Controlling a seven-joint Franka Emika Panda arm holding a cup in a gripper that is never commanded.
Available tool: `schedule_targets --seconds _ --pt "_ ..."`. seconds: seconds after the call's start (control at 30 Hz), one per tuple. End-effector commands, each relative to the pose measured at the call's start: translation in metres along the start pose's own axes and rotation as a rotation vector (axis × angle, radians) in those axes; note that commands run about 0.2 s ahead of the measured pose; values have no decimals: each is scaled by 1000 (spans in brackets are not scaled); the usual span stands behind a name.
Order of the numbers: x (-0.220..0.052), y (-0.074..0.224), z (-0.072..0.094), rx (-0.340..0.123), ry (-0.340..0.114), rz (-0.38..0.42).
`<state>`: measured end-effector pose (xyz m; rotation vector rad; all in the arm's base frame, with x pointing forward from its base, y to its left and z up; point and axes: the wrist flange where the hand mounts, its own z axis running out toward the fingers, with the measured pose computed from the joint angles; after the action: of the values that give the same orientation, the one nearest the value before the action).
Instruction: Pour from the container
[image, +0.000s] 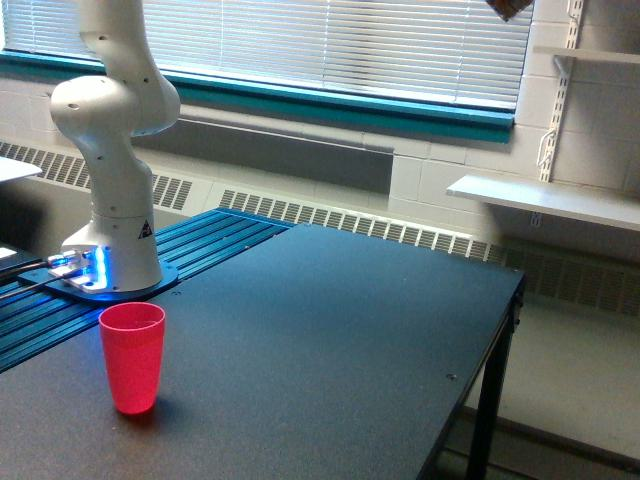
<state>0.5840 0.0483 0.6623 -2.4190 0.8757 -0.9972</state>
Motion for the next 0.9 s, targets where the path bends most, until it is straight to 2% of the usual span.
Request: schedule_targets --seconds 0.03,0.1,0.3,0.43,0.6,0.9 --pt "-38 29 44 -97 -80 77" --pt "-45 34 51 -125 -85 66" --pt "-47 39 55 -165 -66 62" --pt "-48 51 59 -225 -49 38" --pt "-47 76 61 -310 -23 20" --pt "-55 128 53 -426 18 30"
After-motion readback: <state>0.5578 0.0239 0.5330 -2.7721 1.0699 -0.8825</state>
